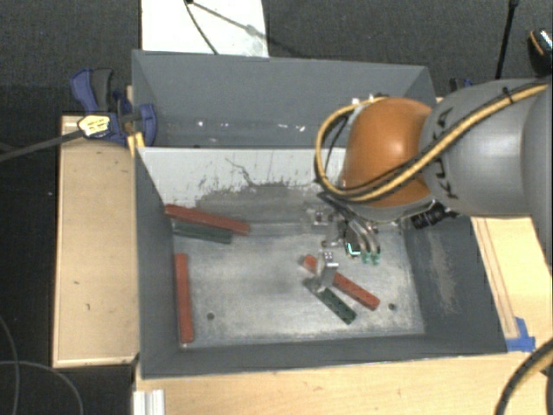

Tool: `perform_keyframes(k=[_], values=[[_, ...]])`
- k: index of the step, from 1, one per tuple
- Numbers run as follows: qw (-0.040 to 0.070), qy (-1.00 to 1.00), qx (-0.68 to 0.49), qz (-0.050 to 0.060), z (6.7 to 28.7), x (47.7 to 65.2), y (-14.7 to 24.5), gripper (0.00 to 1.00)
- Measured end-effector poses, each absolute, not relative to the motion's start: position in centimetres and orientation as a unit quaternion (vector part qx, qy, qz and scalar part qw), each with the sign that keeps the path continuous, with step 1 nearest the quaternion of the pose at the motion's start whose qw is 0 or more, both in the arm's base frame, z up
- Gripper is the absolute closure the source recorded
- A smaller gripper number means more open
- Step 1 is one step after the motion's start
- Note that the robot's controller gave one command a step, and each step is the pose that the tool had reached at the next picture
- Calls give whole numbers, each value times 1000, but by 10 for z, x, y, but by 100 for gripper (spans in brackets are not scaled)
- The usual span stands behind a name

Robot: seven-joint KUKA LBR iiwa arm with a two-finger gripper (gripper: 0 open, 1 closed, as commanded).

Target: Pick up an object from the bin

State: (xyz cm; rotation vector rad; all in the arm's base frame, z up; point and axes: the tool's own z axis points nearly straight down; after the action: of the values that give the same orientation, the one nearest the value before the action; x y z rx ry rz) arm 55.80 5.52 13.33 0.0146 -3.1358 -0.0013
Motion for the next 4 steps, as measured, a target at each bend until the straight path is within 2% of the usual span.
perform_keyframes(k=[1, 2, 3, 4], values=[[2, -1000, -14, 1, 68, 501, -4, 0], [1, -998, -60, -1, 101, 482, 22, 0], [-1, -977, -211, 0, 100, 484, 16, 0], [1, -945, -328, 0, 70, 485, 18, 0]])
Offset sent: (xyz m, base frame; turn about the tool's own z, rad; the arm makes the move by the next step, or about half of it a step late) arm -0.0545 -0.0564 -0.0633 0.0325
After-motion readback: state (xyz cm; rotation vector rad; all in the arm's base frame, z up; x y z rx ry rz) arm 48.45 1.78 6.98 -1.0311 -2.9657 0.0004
